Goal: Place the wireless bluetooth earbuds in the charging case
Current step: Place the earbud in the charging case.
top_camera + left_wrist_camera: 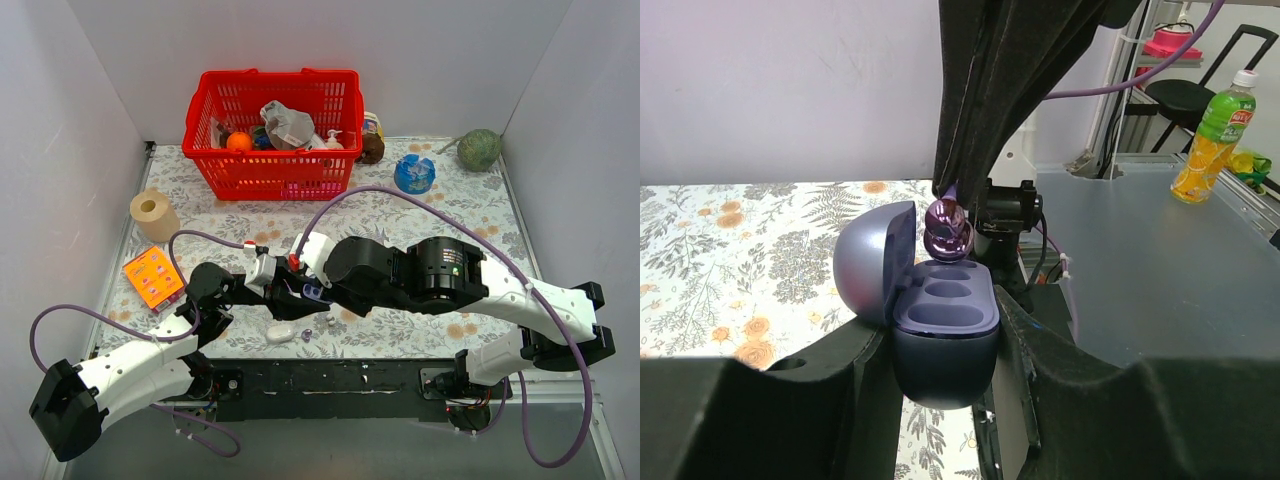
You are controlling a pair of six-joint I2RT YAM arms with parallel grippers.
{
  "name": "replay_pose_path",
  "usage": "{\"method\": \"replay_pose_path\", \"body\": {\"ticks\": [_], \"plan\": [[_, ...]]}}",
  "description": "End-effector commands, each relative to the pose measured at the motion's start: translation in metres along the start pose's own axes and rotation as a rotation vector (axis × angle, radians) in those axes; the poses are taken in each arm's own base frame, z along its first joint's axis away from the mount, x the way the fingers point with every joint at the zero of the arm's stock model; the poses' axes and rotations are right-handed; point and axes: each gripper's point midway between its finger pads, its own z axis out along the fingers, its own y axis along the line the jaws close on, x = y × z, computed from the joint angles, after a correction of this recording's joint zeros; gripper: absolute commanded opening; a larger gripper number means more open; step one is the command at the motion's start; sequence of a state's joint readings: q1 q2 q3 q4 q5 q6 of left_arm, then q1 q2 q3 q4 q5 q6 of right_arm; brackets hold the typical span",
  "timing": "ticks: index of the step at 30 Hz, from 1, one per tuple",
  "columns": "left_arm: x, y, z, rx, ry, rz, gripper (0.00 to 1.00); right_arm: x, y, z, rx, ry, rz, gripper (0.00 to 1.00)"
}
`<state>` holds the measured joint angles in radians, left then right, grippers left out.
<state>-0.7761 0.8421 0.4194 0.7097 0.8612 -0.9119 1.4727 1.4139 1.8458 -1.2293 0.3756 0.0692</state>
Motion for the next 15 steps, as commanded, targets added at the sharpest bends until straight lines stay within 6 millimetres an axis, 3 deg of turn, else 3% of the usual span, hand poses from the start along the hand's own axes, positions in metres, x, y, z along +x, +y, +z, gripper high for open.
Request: {"method": "replay_pose_path", "body": {"ticks": [1,15], "plan": [[-0.0075,-0.0045,0.0010,0.020,-0.012,0.027,0.00,-0.0075,-0.0011,-0.0015,-0.002,-0.029,-0.010,0.01],[-0.0073,-0.0047,0.0046,0.038,0.004,-0.012,0.00,-0.0029,0.0042,0.0050,-0.025,-0.001,-0.032,0.01]]}}
